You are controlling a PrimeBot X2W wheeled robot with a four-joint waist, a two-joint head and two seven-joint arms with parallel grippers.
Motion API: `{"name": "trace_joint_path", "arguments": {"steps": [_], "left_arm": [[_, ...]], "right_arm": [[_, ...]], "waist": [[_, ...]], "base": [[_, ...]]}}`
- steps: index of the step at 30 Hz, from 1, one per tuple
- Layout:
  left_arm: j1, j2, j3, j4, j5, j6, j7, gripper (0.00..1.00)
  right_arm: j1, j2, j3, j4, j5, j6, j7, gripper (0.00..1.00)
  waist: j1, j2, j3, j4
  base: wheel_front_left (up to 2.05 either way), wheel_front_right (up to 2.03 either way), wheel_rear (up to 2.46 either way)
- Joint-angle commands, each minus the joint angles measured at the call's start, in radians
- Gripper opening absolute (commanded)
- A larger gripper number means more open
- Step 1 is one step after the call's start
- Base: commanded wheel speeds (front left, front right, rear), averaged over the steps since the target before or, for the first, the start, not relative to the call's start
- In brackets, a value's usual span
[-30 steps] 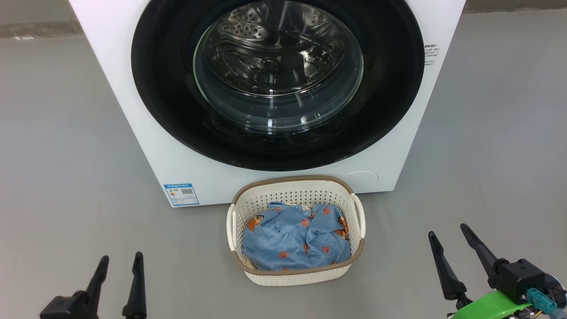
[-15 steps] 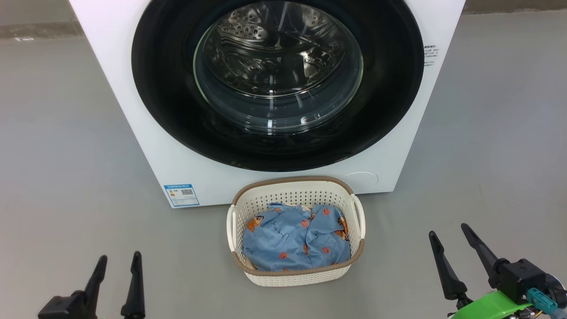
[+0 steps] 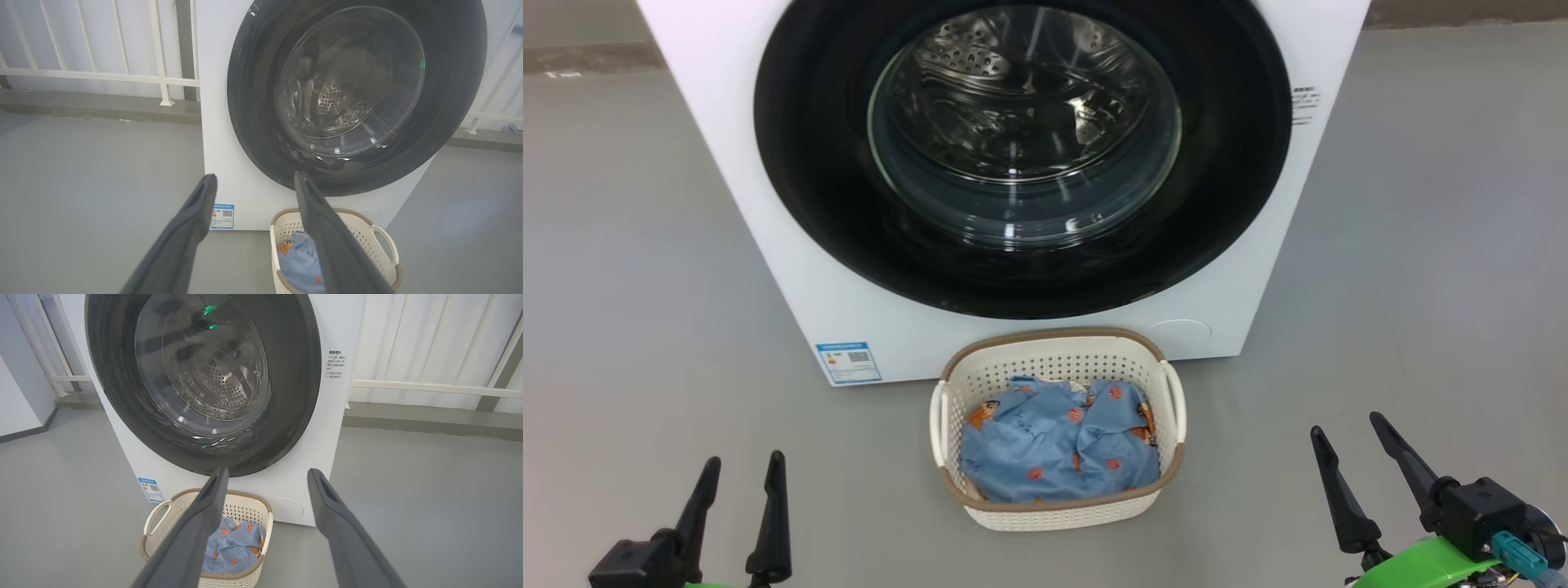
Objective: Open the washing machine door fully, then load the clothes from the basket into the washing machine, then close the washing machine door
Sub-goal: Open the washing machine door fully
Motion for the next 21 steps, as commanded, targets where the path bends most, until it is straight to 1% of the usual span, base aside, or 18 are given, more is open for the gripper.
{"name": "trace_joint_path", "arguments": {"steps": [1, 17, 21], "left_arm": [[-0.027, 0.022, 0.03, -0.03, 0.0, -0.002, -0.006, 1.0], [-0.03, 0.021, 0.032, -0.03, -0.005, -0.002, -0.006, 1.0], [-0.028, 0.006, 0.064, -0.028, -0.015, -0.002, -0.006, 1.0]], "right_arm": [[-0.011, -0.014, 0.024, -0.025, -0.003, 0.002, -0.012, 1.0], [-0.013, -0.013, 0.022, -0.023, 0.001, 0.002, -0.012, 1.0], [-0.013, -0.012, 0.023, -0.024, 0.002, 0.002, -0.012, 1.0]], "waist": [[-0.0001, -0.0001, 0.0, -0.001], [-0.0001, -0.0001, 0.0, -0.006], [-0.0001, -0.0001, -0.002, -0.006]], "base": [[0.84, 0.84, -1.68], [1.16, 1.16, -2.33], [0.84, 0.84, -1.67]]}}
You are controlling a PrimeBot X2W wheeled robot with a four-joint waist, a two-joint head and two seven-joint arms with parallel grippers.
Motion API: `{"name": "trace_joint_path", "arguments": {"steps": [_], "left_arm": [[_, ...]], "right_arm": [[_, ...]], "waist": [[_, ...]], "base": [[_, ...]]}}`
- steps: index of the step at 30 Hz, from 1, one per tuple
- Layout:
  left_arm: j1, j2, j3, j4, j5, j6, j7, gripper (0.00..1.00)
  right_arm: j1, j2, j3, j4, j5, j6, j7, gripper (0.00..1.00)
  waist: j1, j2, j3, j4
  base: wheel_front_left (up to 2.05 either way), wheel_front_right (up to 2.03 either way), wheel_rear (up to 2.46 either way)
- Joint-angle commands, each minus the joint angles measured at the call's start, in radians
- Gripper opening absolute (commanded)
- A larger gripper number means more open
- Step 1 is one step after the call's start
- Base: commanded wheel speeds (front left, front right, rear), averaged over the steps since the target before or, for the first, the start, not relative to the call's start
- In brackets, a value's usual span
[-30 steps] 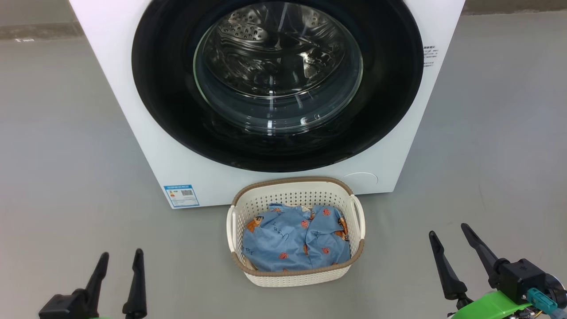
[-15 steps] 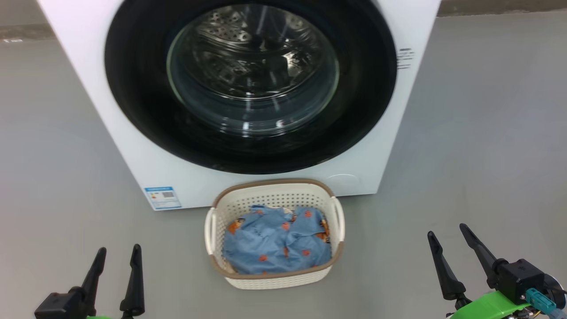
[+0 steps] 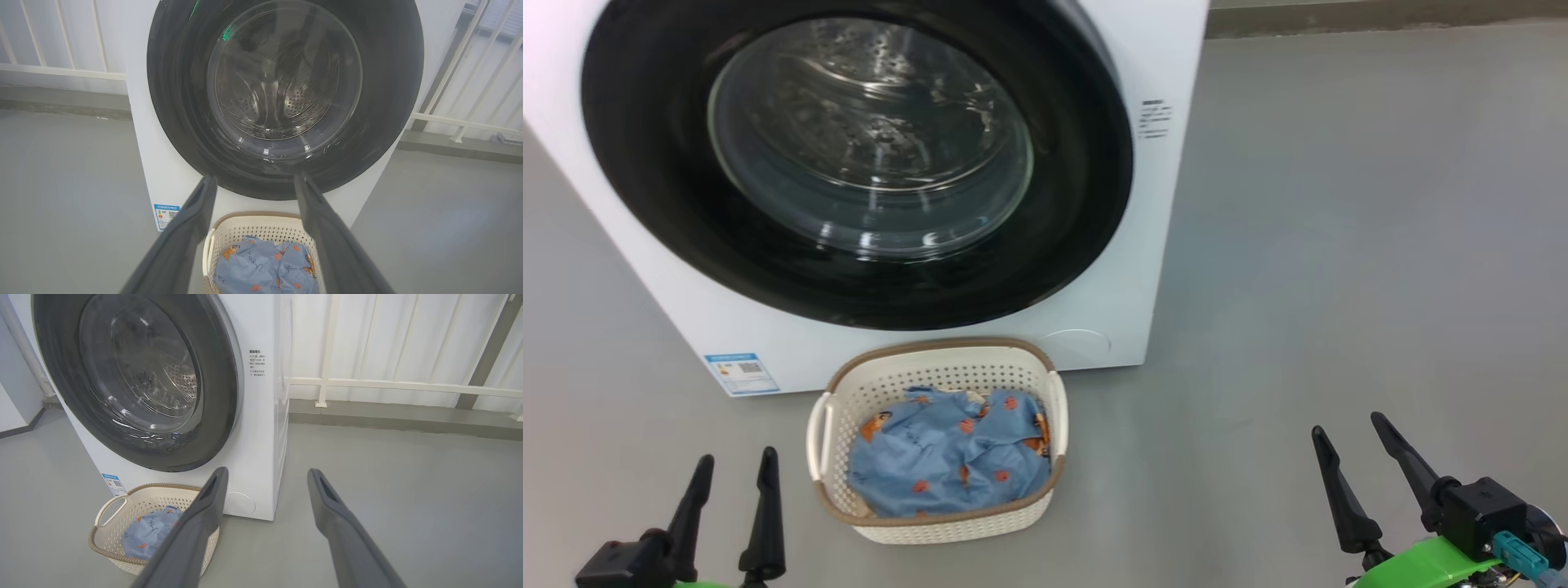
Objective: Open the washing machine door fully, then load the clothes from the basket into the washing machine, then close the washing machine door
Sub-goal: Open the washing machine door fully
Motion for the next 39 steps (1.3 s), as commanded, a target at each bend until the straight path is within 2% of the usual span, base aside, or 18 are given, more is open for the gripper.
{"name": "trace_joint_path", "arguments": {"steps": [1, 30, 31, 32, 33, 34, 35, 39], "left_arm": [[-0.028, 0.014, 0.051, -0.015, 0.005, -0.002, -0.006, 1.0], [-0.023, 0.006, 0.049, -0.012, -0.01, -0.002, -0.006, 1.0], [-0.022, 0.005, 0.049, -0.012, -0.011, -0.002, -0.006, 1.0], [-0.022, 0.005, 0.049, -0.012, -0.011, -0.002, -0.006, 1.0], [-0.022, 0.005, 0.049, -0.012, -0.012, -0.002, -0.006, 1.0], [-0.022, 0.004, 0.049, -0.013, -0.012, -0.002, -0.006, 1.0], [-0.021, 0.004, 0.049, -0.013, -0.012, -0.002, -0.006, 1.0], [-0.022, 0.004, 0.048, -0.012, -0.013, -0.002, -0.006, 1.0]], "right_arm": [[-0.013, -0.012, 0.024, -0.025, 0.003, 0.002, -0.012, 1.0], [-0.011, -0.01, 0.023, -0.052, 0.006, 0.002, -0.012, 1.0], [-0.012, -0.01, 0.021, -0.052, 0.004, 0.002, -0.012, 0.92], [-0.012, -0.009, 0.017, -0.052, 0.001, 0.002, -0.012, 0.57], [-0.012, -0.007, 0.014, -0.052, -0.001, 0.002, -0.012, 0.37], [-0.012, -0.007, 0.013, -0.051, -0.003, 0.002, -0.012, 0.04], [-0.013, -0.006, 0.012, -0.051, -0.006, 0.002, -0.012, 0.0], [-0.013, -0.005, 0.009, -0.052, -0.012, 0.002, -0.012, 0.0]], "waist": [[0.0, -0.0001, -0.001, -0.001], [0.0, -0.0001, 0.003, 0.002], [0.0, -0.0001, 0.003, 0.002], [0.0, -0.0001, 0.004, 0.002], [0.0, -0.0001, 0.004, 0.002], [0.0, -0.0001, 0.005, 0.002], [0.0, -0.0001, 0.005, 0.002], [0.0, -0.0001, 0.008, 0.002]], "base": [[0.64, 0.64, -1.28], [0.08, 0.08, -0.16], [0.0, 0.0, 0.0], [0.0, 0.0, 0.0], [0.0, 0.0, 0.0], [0.0, 0.0, 0.0], [0.0, 0.0, 0.0], [0.0, 0.0, 0.0]]}}
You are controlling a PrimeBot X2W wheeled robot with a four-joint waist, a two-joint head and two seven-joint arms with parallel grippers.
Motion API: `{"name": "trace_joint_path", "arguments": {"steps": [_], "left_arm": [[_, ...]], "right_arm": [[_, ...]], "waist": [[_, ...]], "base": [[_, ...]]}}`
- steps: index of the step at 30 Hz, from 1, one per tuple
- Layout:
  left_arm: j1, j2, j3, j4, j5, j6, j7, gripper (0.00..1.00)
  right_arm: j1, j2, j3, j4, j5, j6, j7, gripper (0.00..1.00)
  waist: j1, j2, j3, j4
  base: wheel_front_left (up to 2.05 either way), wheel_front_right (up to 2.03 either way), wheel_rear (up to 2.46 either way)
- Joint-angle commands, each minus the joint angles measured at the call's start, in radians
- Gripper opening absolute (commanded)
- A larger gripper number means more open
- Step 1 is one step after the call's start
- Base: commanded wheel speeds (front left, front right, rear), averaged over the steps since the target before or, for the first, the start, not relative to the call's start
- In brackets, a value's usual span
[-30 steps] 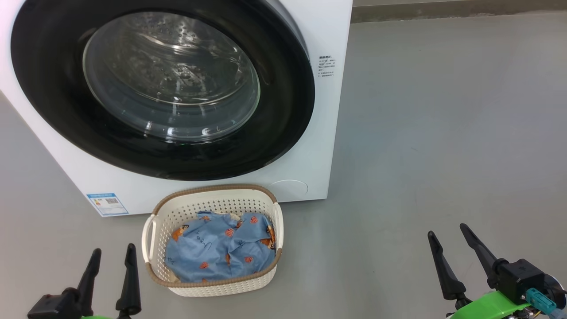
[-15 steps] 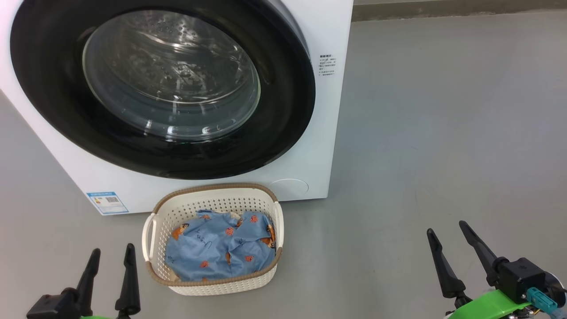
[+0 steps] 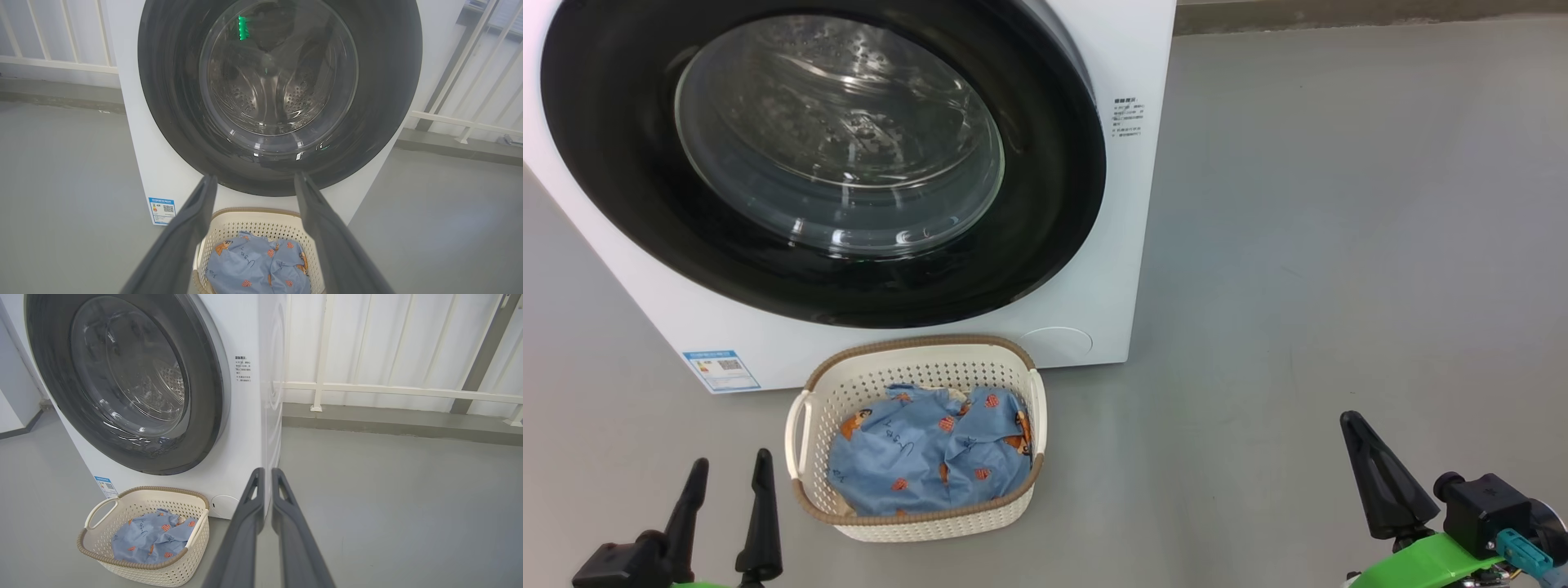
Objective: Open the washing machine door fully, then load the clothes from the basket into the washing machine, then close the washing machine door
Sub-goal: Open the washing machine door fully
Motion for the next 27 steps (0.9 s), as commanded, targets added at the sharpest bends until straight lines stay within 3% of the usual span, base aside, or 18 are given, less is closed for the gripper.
{"name": "trace_joint_path", "arguments": {"steps": [1, 17, 21, 27], "left_arm": [[-0.022, 0.01, 0.032, -0.023, -0.009, -0.002, -0.006, 1.0], [-0.012, 0.005, 0.034, -0.031, -0.014, -0.002, -0.006, 1.0], [-0.01, 0.003, 0.035, -0.037, -0.016, -0.002, -0.006, 1.0], [-0.015, 0.006, 0.034, -0.05, -0.018, -0.002, -0.006, 1.0]], "right_arm": [[-0.013, -0.009, 0.015, -0.027, -0.009, 0.002, -0.012, 0.0], [-0.022, 0.016, -0.047, -0.047, 0.064, 0.002, -0.012, 0.0], [-0.032, 0.043, -0.123, -0.059, 0.155, 0.002, -0.012, 0.0], [-0.078, 0.074, -0.257, -0.058, 0.415, 0.002, -0.012, 0.0]], "waist": [[-0.0001, 0.0, 0.001, 0.0], [-0.0001, 0.0, 0.008, 0.002], [-0.0001, 0.0, 0.019, 0.003], [-0.0001, 0.0, 0.045, 0.006]], "base": [[0.0, 0.0, 0.0], [0.0, 0.0, 0.0], [0.0, 0.0, 0.0], [0.0, 0.0, 0.0]]}}
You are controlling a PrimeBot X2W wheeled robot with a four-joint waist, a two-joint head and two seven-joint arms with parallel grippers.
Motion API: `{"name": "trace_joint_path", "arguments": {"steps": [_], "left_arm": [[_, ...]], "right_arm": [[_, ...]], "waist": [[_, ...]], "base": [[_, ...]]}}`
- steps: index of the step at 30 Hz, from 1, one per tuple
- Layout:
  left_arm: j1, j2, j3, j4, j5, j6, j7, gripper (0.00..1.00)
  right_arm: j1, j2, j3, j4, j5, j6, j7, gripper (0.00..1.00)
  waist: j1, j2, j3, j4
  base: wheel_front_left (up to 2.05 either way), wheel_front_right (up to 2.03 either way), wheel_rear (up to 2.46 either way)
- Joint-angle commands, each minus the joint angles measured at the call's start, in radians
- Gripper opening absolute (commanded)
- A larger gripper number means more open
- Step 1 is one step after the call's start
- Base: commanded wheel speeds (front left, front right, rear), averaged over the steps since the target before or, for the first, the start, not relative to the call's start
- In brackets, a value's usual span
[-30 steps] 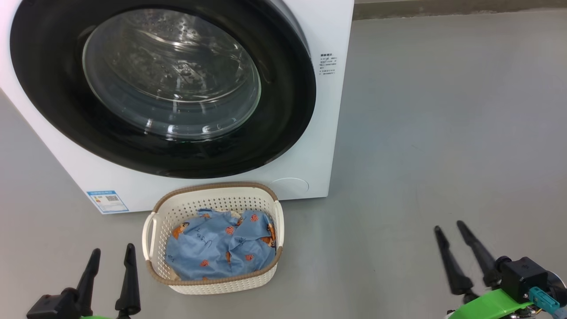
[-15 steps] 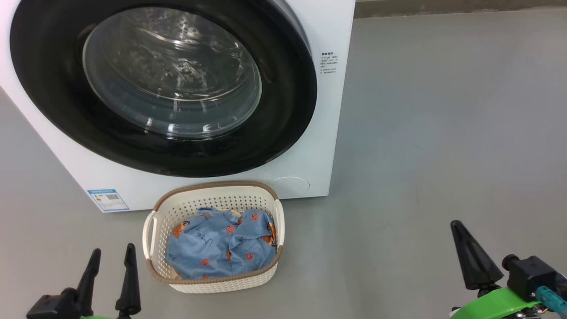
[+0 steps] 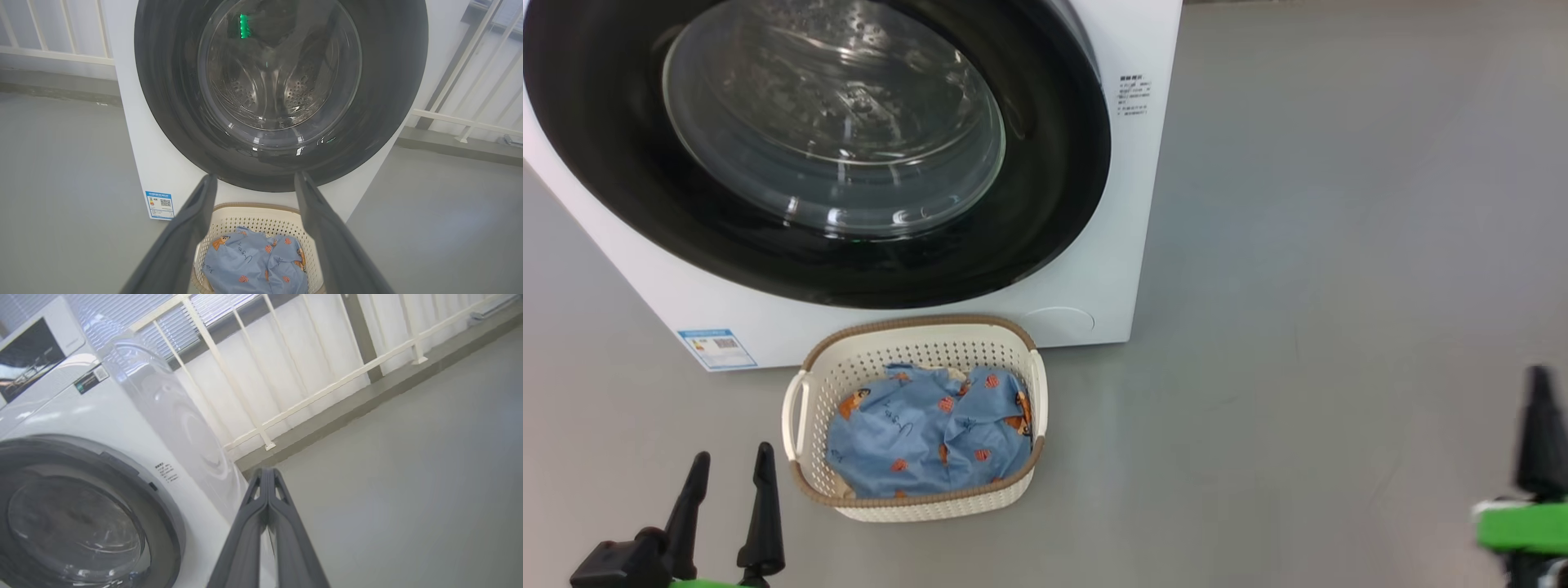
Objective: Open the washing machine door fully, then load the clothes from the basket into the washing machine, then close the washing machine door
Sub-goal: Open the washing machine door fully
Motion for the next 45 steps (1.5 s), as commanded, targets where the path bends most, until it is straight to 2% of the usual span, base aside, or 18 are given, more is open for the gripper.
{"name": "trace_joint_path", "arguments": {"steps": [1, 4, 8, 15, 20, 25, 38, 45], "left_arm": [[-0.016, 0.016, 0.033, -0.03, -0.011, -0.002, -0.006, 1.0], [-0.019, 0.022, 0.032, -0.037, -0.011, -0.002, -0.006, 1.0], [-0.025, 0.029, 0.032, -0.046, -0.008, -0.002, -0.006, 1.0], [-0.038, 0.039, 0.019, -0.066, 0.0, -0.002, -0.006, 1.0], [-0.058, 0.051, 0.011, -0.084, 0.004, -0.002, -0.006, 1.0], [-0.071, 0.055, -0.008, -0.094, 0.013, -0.002, -0.006, 1.0], [-0.078, 0.048, -0.058, -0.111, 0.017, -0.002, -0.006, 1.0], [-0.08, 0.035, -0.072, -0.117, 0.017, -0.002, -0.006, 1.0]], "right_arm": [[-0.046, -0.007, 0.0, -0.025, 0.055, 0.002, -0.012, 0.0], [-0.084, 0.002, -0.064, -0.004, 0.261, 0.002, -0.012, 0.0], [-0.145, -0.02, -0.118, 0.049, 0.521, 0.002, -0.012, 0.0], [-0.262, -0.08, -0.149, 0.13, 0.828, 0.002, -0.008, 0.0], [-0.36, -0.114, -0.165, 0.178, 1.022, 0.002, 0.117, 0.0], [-0.481, -0.127, -0.217, 0.251, 1.084, 0.002, 0.233, 0.0], [-0.676, -0.142, -0.163, 0.288, 1.054, 0.002, 0.482, 0.0], [-0.773, -0.152, -0.153, 0.295, 1.03, 0.002, 0.553, 0.0]], "waist": [[0.0, -0.0001, 0.011, 0.001], [0.0, -0.0001, 0.031, 0.003], [0.0, -0.0001, 0.067, 0.002], [0.0, -0.0001, 0.141, 0.002], [0.0, -0.0001, 0.194, 0.009], [0.0, -0.0001, 0.227, 0.025], [0.0, -0.0001, 0.28, 0.081], [0.0, -0.0001, 0.332, 0.12]], "base": [[0.0, 0.0, 0.0], [0.0, 0.0, 0.0], [0.0, 0.0, 0.0], [0.0, 0.0, 0.0], [0.0, 0.0, 0.0], [0.0, 0.0, 0.0], [0.0, 0.0, 0.0], [0.0, 0.0, 0.0]]}}
